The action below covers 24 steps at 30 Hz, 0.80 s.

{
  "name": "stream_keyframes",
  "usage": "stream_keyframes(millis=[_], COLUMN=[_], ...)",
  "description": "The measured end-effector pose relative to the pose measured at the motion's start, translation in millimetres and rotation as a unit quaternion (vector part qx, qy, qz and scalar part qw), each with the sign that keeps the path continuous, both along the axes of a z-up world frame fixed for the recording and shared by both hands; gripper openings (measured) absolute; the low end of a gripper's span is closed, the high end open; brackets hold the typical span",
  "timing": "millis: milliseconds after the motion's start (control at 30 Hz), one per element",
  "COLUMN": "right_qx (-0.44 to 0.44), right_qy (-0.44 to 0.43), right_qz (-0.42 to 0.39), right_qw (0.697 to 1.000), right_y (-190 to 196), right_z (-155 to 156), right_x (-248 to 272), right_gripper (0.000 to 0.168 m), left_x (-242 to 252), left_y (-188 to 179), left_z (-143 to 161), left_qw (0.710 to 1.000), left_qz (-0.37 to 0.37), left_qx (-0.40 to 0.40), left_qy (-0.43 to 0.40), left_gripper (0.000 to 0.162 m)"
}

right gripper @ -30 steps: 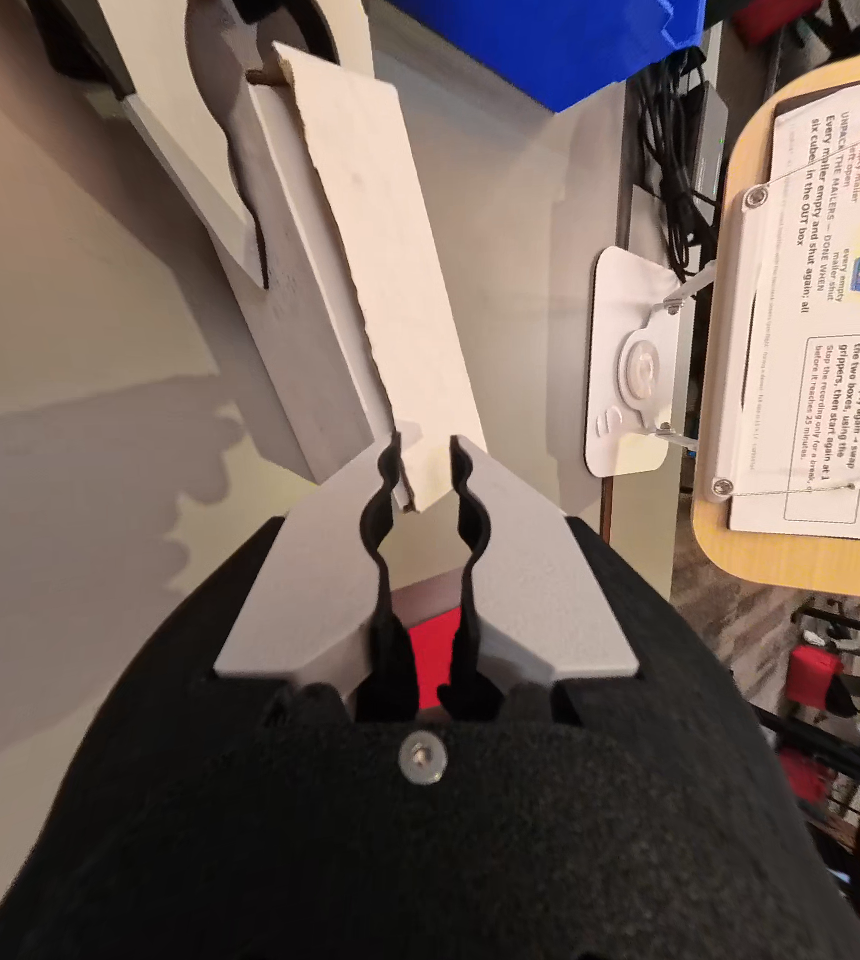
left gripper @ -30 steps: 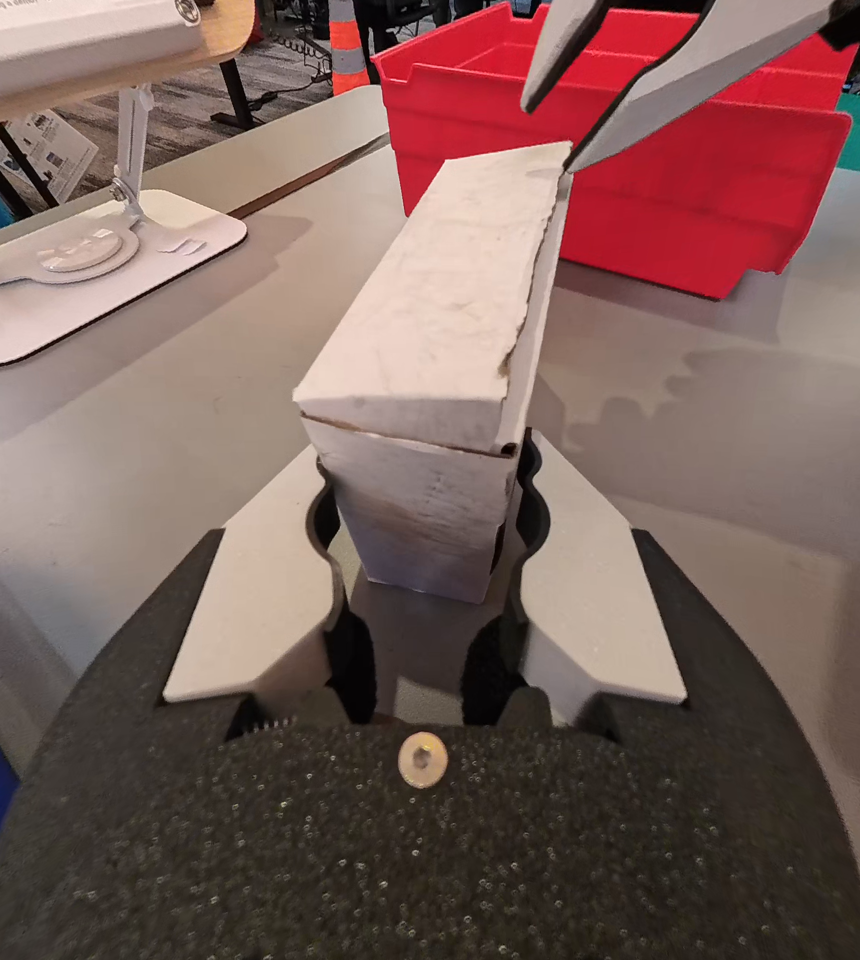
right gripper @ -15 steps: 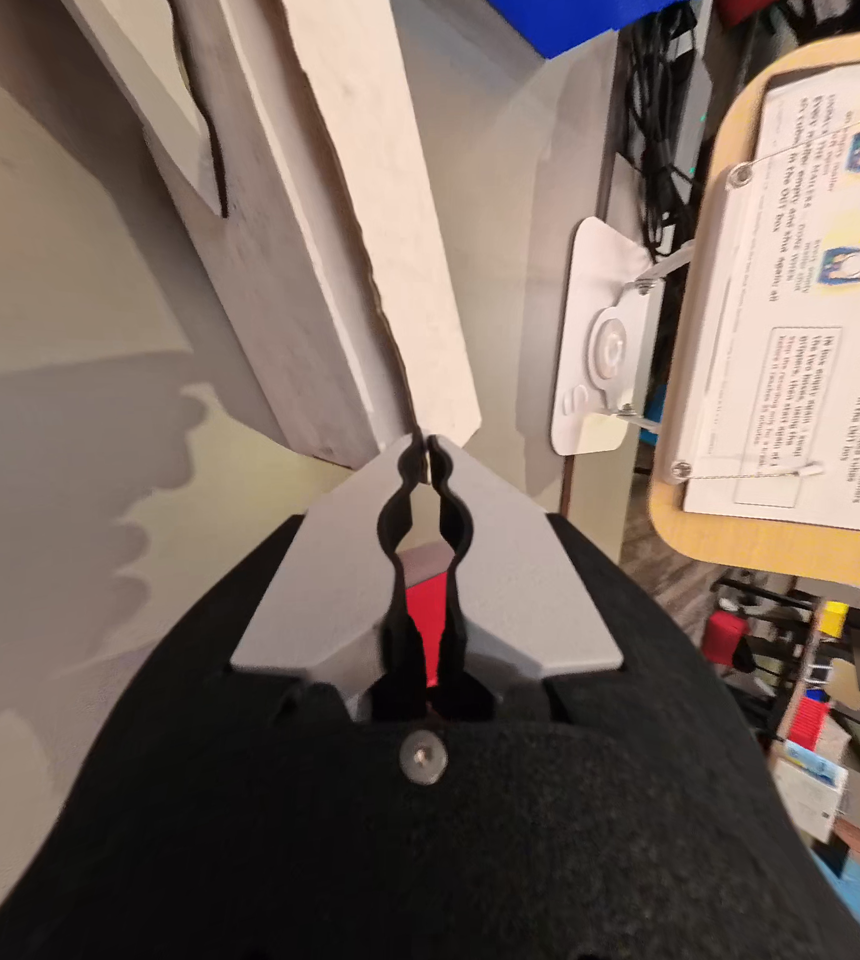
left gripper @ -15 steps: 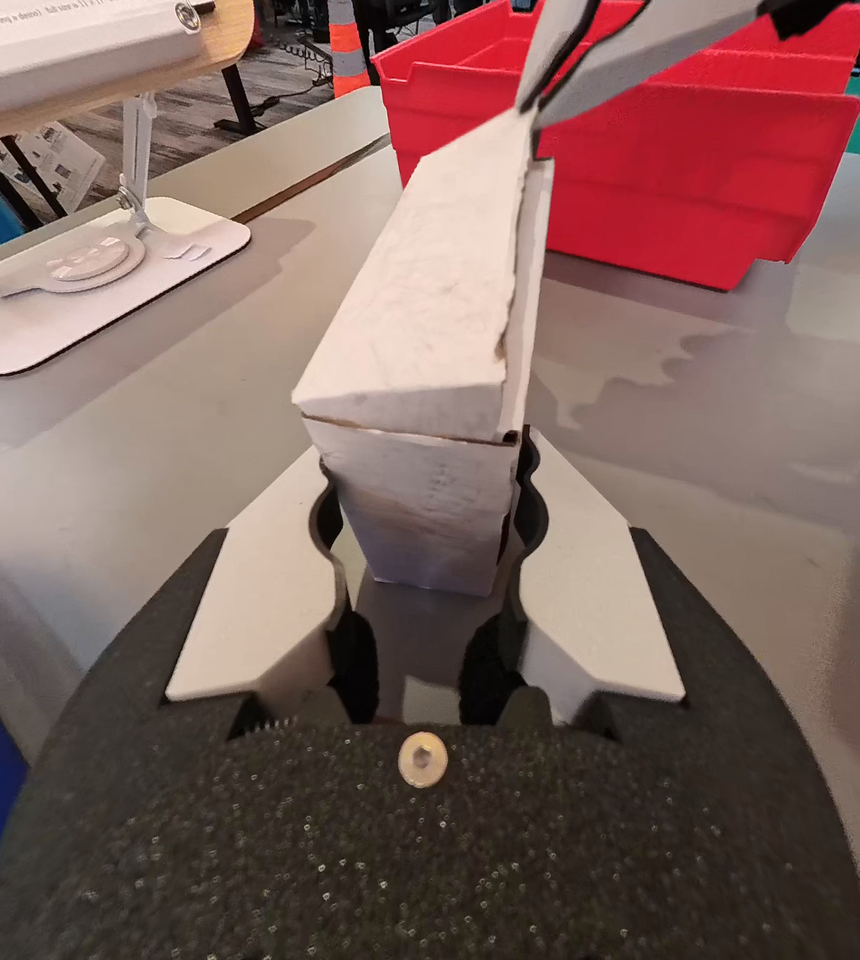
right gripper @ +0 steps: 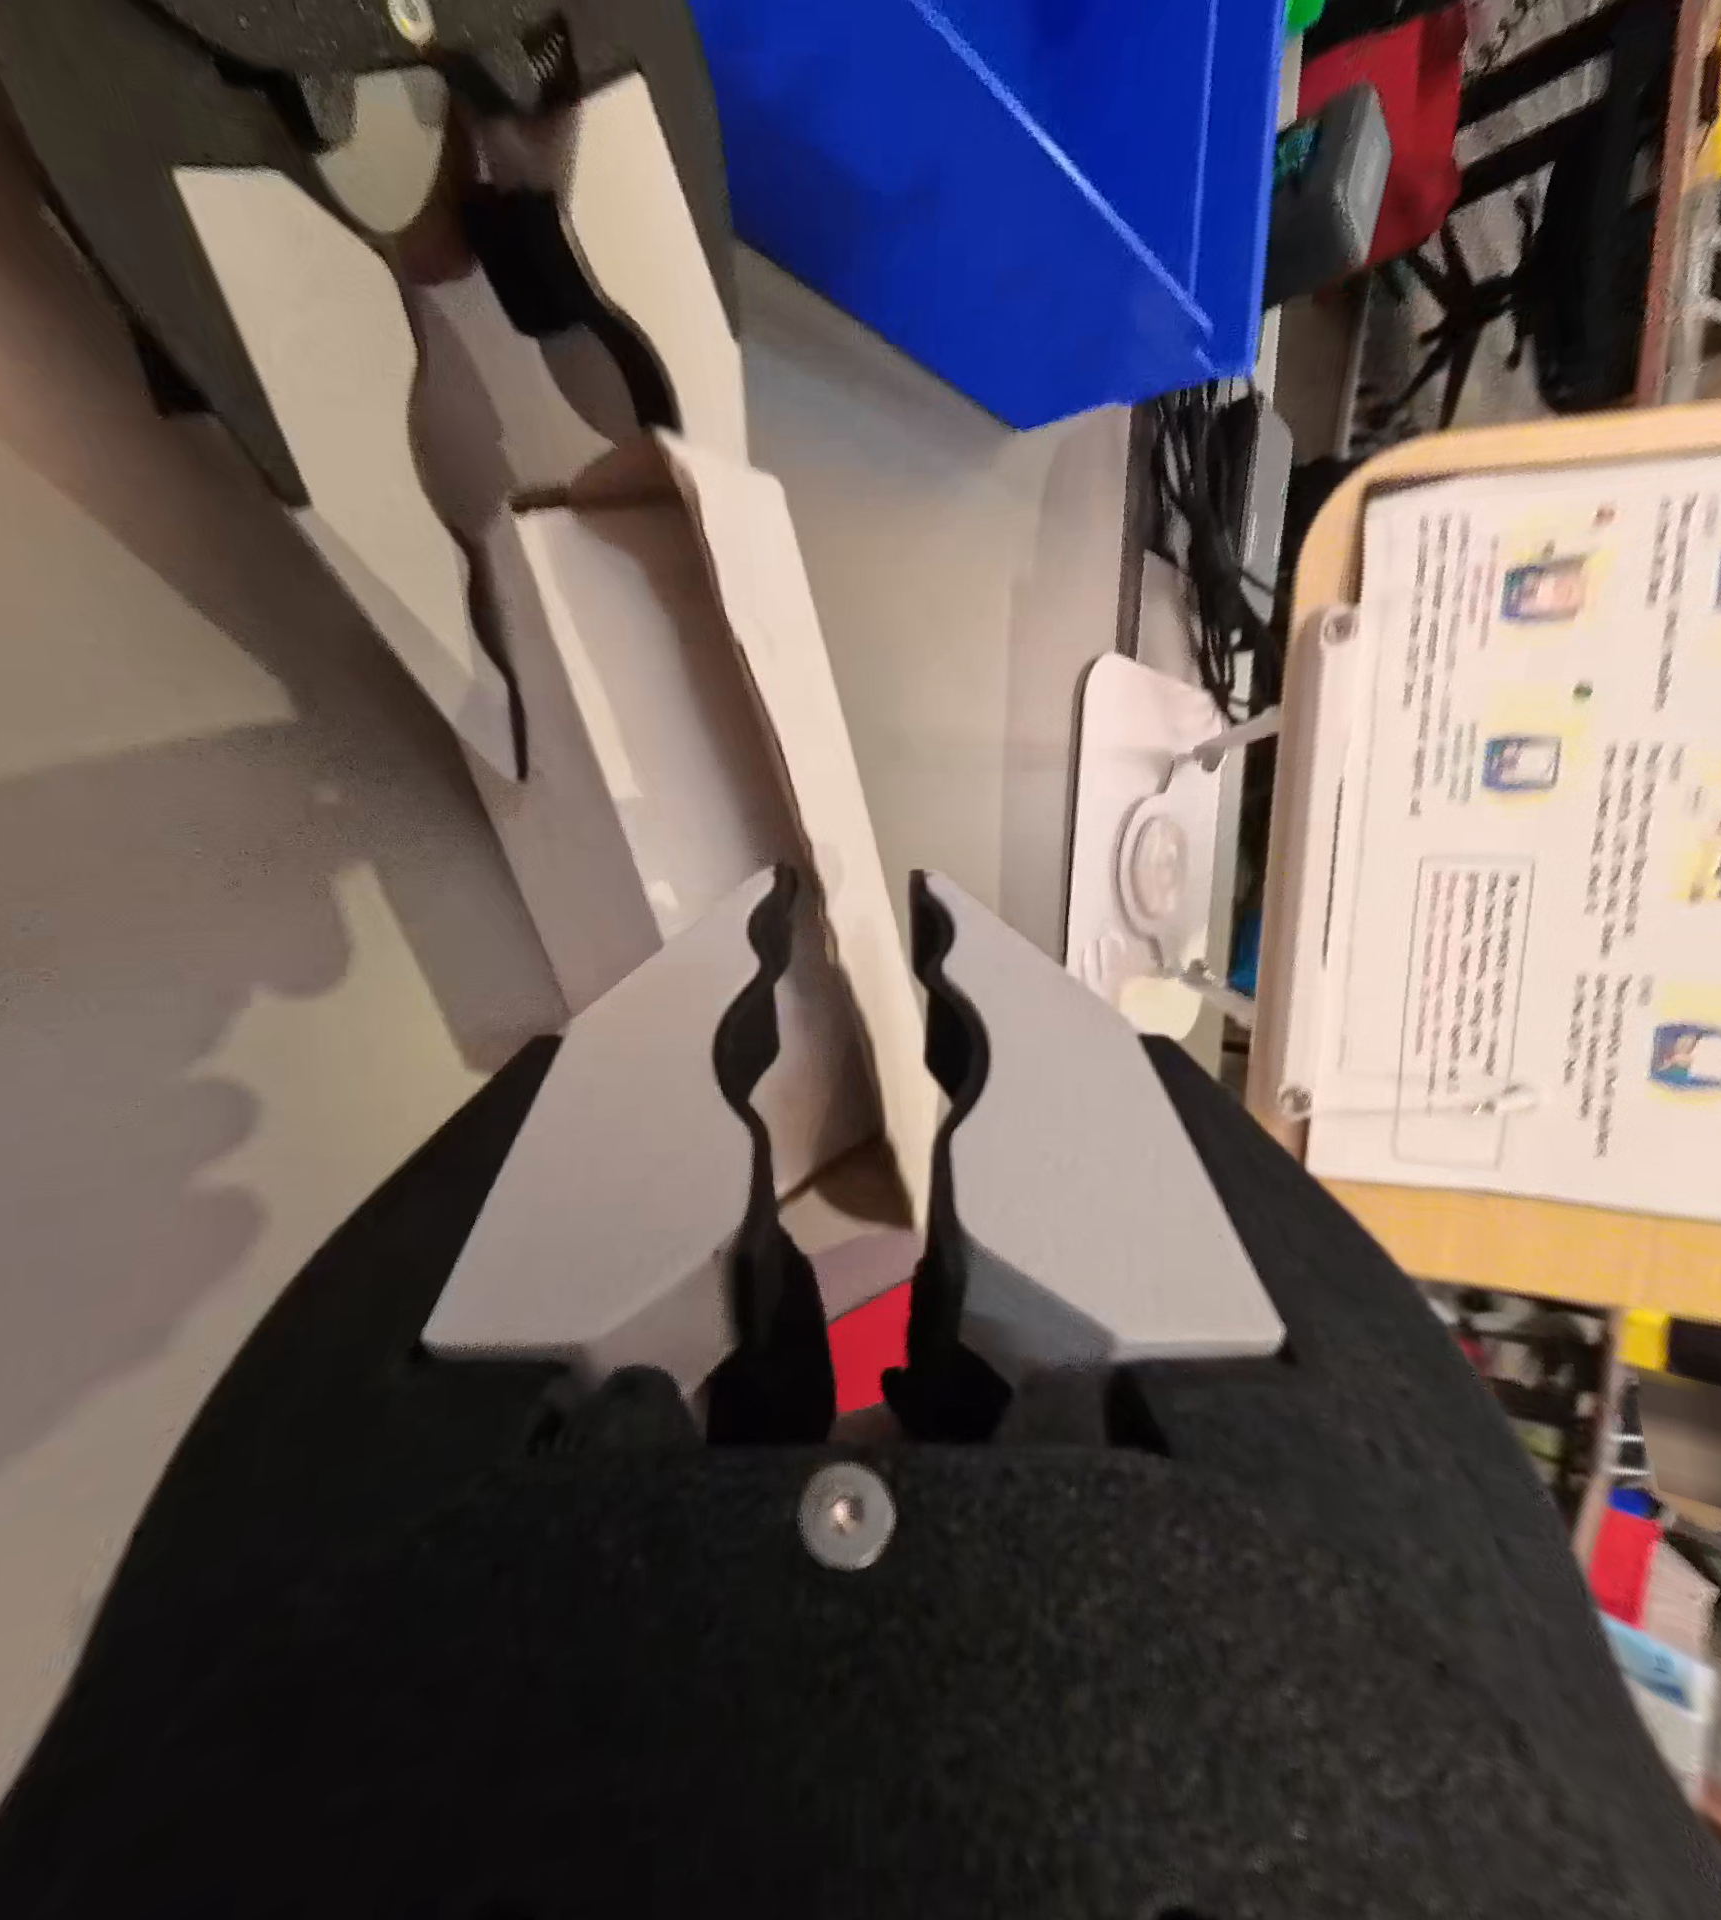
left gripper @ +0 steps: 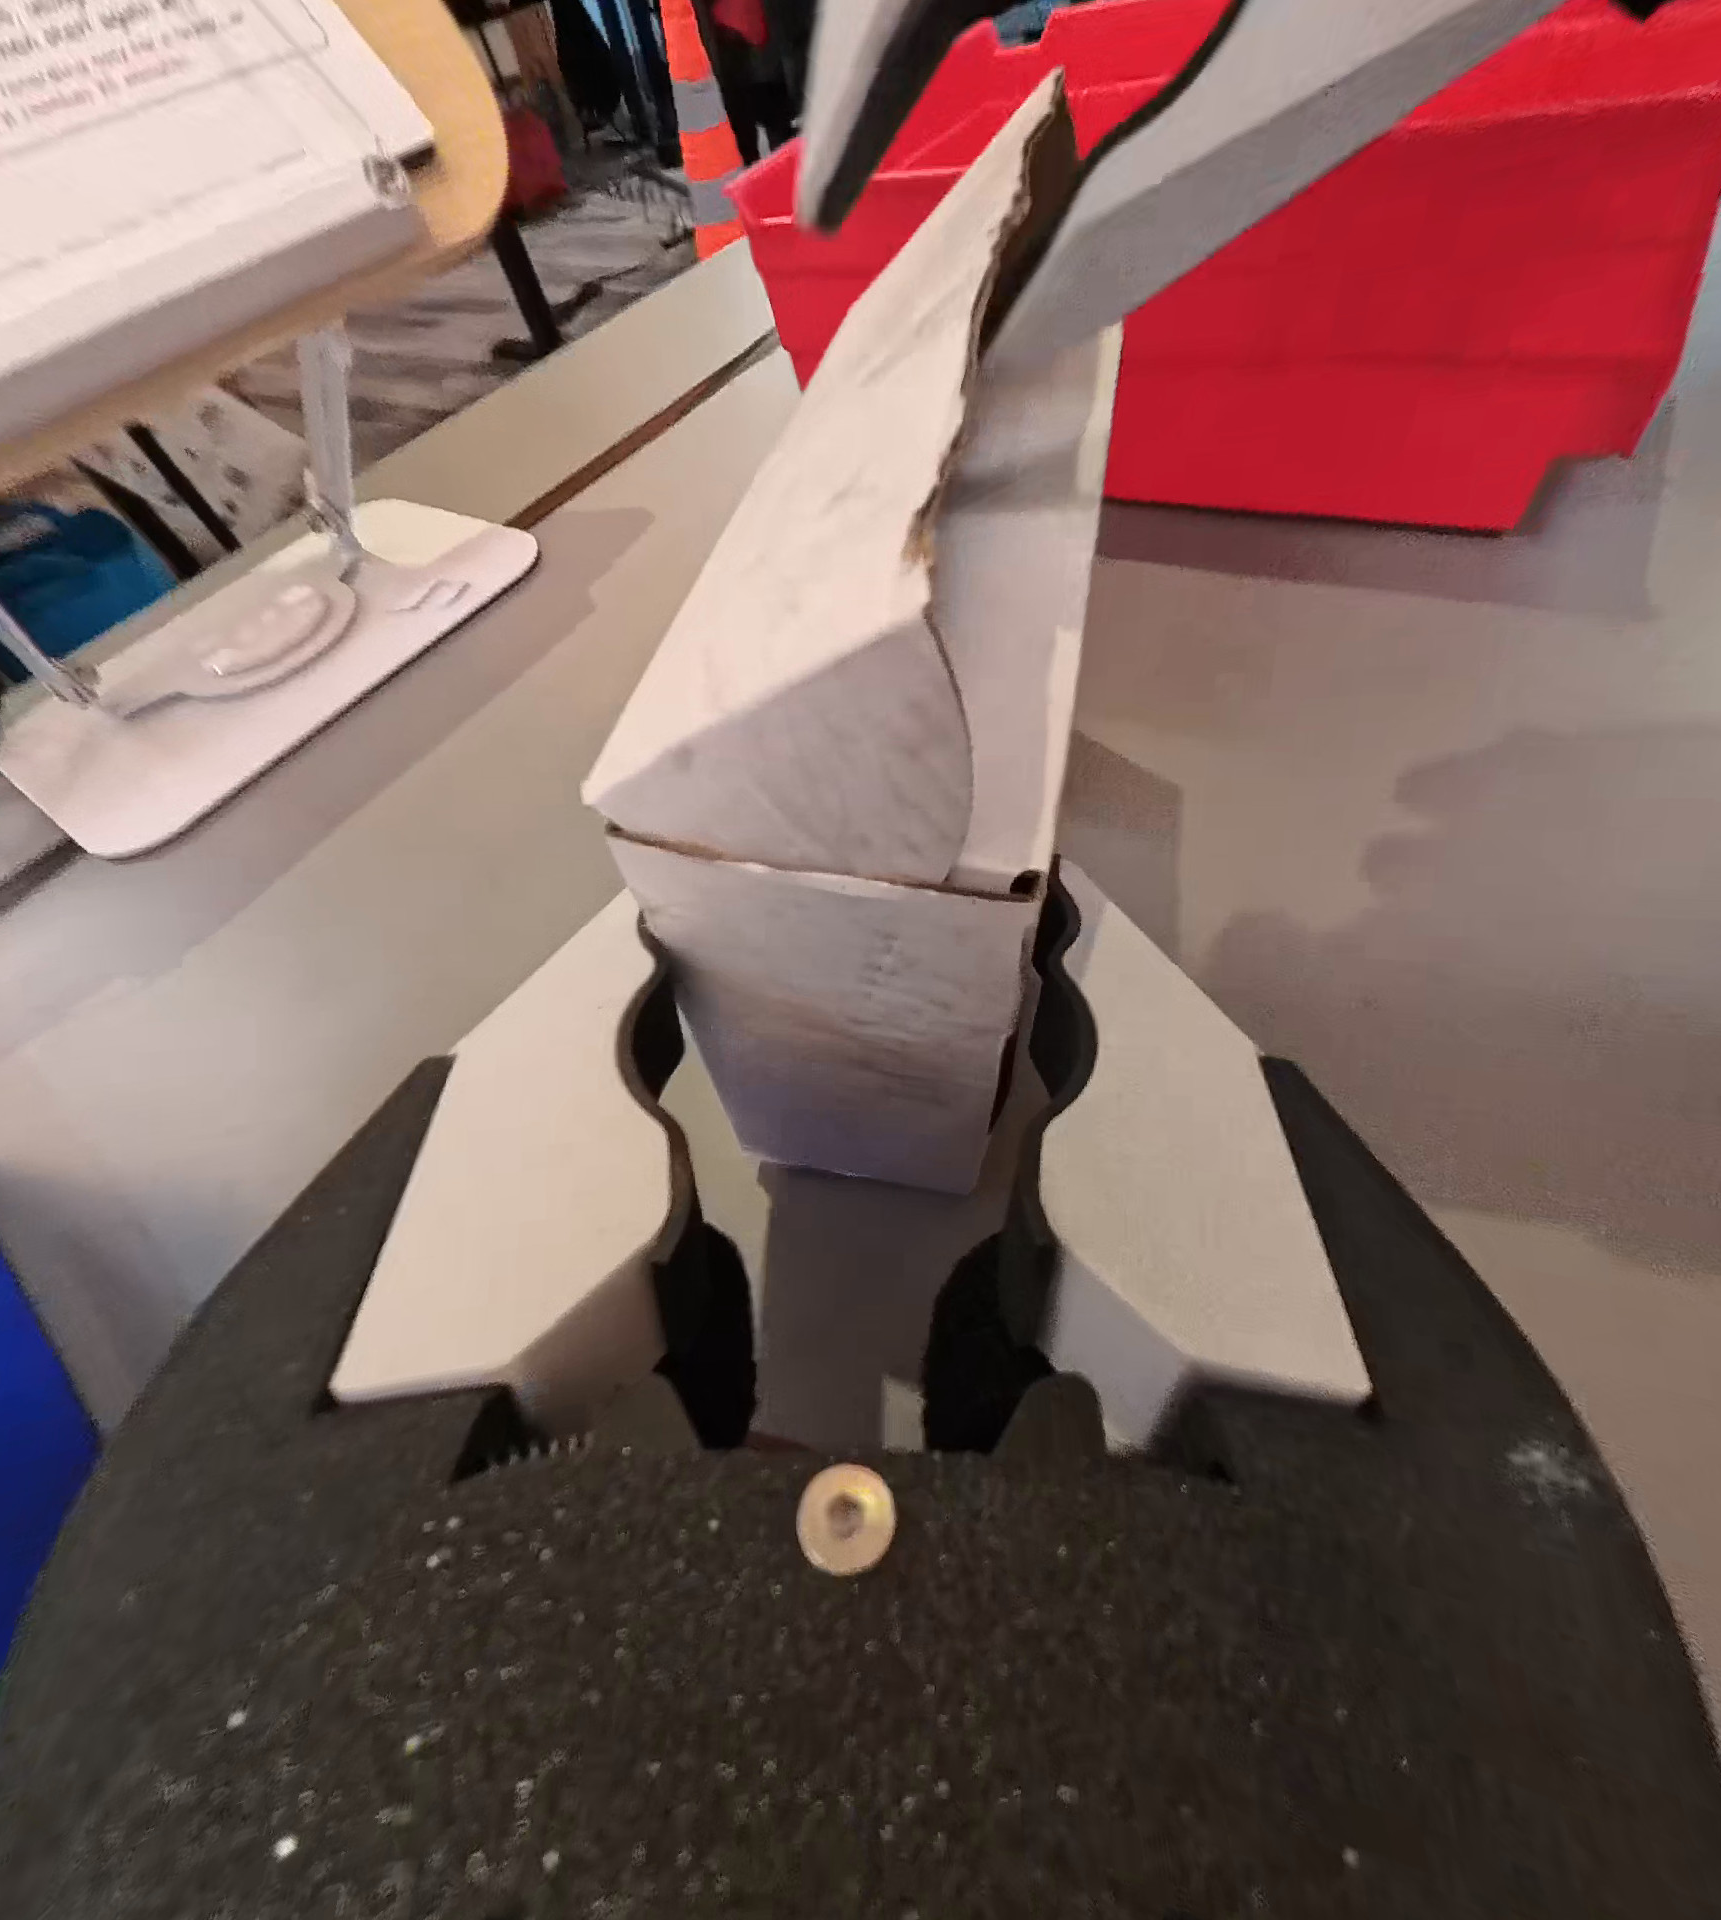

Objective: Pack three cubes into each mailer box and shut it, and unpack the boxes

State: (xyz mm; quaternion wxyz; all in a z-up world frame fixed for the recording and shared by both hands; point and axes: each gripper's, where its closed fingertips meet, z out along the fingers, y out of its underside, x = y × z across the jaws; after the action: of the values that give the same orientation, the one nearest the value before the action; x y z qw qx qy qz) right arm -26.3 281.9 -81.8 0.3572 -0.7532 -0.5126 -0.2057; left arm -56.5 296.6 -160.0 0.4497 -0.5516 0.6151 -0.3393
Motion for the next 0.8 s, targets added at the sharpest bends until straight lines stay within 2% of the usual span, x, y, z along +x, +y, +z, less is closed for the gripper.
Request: stream_keyframes(millis=[100, 133, 200, 267, 333, 400, 467, 667, 800], right_qx=[0.001, 0.004, 0.046, 0.102, 0.155, 0.191, 0.221, 0.236, 0.231], right_qy=[-0.038, -0.045, -0.065, -0.099, -0.123, -0.109, -0.105, -0.104, -0.121], right_qz=[0.018, 0.023, 0.021, 0.016, 0.008, -0.013, -0.033, -0.069, -0.065], right_qw=[0.999, 0.999, 0.997, 0.990, 0.980, 0.975, 0.969, 0.964, 0.963], right_y=[8, 9, 17, 23, 24, 19, 10, -15, -21], right_z=[-11, -14, -11, -9, -7, -8, -11, -23, -27], right_x=[-9, -10, -10, -10, -11, -14, -16, -28, -36], right_gripper=[0.019, 0.011, 0.009, 0.004, 0.002, 0.001, 0.002, 0.003, 0.003], left_x=[1, 1, -1, -3, -8, -19, -33, -52, -45], left_y=[6, 13, 26, 31, 32, 26, 10, -15, -12], left_z=[3, 4, 4, 5, 3, 4, 9, 23, 12], left_qw=[0.998, 0.995, 0.988, 0.985, 0.983, 0.984, 0.989, 0.987, 0.989], left_qz=[0.019, 0.034, 0.068, 0.093, 0.120, 0.139, 0.129, 0.110, 0.118], left_qx=[0.062, 0.088, 0.140, 0.148, 0.136, 0.111, 0.064, -0.095, -0.084], left_qy=[-0.009, -0.010, -0.008, -0.004, 0.001, 0.000, -0.016, -0.064, -0.041], left_gripper=[0.066, 0.065, 0.066, 0.067, 0.069, 0.069, 0.071, 0.066, 0.057])
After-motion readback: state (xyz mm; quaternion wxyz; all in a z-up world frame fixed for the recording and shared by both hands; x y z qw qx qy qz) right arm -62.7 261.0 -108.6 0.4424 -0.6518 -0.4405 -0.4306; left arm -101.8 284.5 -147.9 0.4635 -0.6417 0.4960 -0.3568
